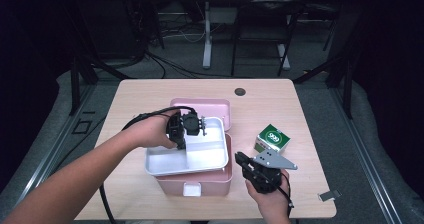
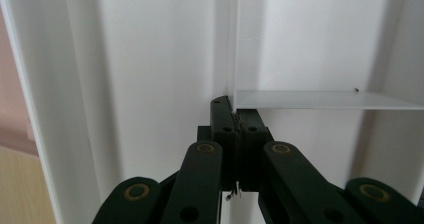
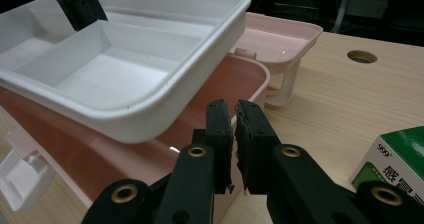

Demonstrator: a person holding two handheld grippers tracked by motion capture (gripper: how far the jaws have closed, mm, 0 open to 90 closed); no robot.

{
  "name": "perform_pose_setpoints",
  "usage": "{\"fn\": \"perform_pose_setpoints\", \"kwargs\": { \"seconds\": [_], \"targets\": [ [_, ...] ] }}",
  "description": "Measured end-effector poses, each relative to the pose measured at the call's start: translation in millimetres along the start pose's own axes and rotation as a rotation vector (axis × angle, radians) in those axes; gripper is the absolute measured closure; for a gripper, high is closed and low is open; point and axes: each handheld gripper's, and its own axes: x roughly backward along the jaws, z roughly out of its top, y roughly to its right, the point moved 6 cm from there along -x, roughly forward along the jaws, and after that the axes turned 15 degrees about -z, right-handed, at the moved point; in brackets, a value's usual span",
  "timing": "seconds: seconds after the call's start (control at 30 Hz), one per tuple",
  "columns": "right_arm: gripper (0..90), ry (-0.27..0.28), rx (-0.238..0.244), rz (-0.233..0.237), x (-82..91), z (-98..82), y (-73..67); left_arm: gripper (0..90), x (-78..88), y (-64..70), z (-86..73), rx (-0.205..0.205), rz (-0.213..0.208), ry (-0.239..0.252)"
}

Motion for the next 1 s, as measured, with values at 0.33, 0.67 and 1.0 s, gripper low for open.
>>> {"fn": "perform_pose_setpoints", "kwargs": {
  "seconds": [0.33, 0.67, 1.0],
  "targets": [
    [82.7, -0.029, 0.011, 0.014, -3.8, -4.6, -4.9, 89.3, 7.5, -10.2, -27.5, 0.190, -0.011, 0.044],
    [81.6, -0.038, 0.023, 0.018, -5.9, -6.8, -9.1, 89.2, 12.6, -22.6, -58.3, 0.339, -0.017, 0.079],
    [81.2, -0.039, 0.018, 0.020, -6.4, -7.2, -9.2, 89.3, 18.1, -36.4, -99.8, 0.456, -0.003, 0.105]
  ]
}}
